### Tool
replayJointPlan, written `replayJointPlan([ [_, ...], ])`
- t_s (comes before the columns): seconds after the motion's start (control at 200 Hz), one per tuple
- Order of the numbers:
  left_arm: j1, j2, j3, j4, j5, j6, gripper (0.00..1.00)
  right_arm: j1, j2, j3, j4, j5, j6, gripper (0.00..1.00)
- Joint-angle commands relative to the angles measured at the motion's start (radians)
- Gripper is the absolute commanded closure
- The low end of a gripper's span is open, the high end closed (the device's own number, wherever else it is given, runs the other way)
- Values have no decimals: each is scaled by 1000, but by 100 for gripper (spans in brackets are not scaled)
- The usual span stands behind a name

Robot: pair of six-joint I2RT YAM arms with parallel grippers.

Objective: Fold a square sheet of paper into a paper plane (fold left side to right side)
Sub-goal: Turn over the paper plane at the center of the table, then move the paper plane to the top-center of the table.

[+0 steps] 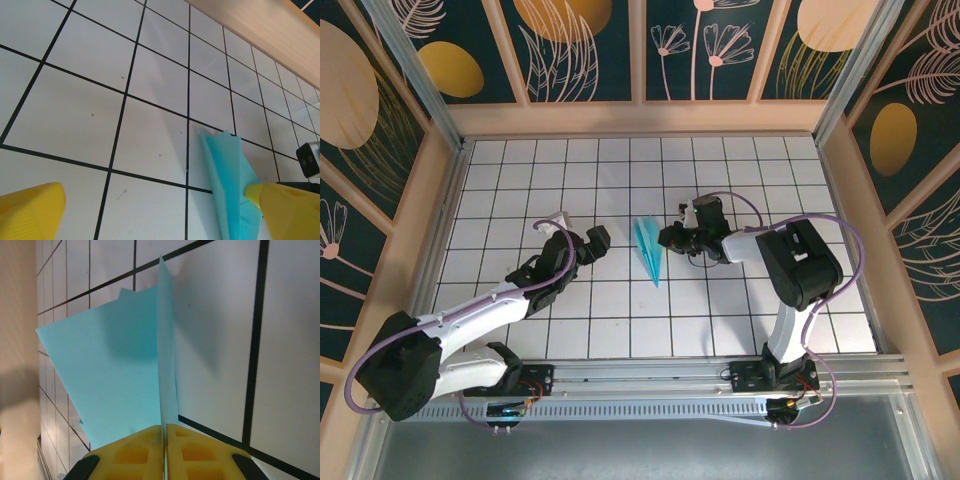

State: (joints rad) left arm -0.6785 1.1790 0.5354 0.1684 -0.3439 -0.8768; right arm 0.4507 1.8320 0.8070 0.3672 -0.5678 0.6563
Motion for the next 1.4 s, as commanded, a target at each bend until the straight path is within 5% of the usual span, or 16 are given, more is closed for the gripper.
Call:
replayJointPlan([
  [0.0,10,9,20,2,8,-17,1,-6,-5,-3,-36,30,-36,89],
  [0.51,11,-1,6,-3,3,-21,1,-5,-87,24,-172,125,-96,70],
  [0.771,15,-42,4,-23,-37,-3,1,37,-169,149,-476,288,-211,58],
  [0.986,17,-94,-14,-40,-88,34,1,140,-130,340,-776,414,-264,52],
  [1.396,19,-115,-30,-55,-95,42,1,215,-22,431,-835,405,-209,45],
])
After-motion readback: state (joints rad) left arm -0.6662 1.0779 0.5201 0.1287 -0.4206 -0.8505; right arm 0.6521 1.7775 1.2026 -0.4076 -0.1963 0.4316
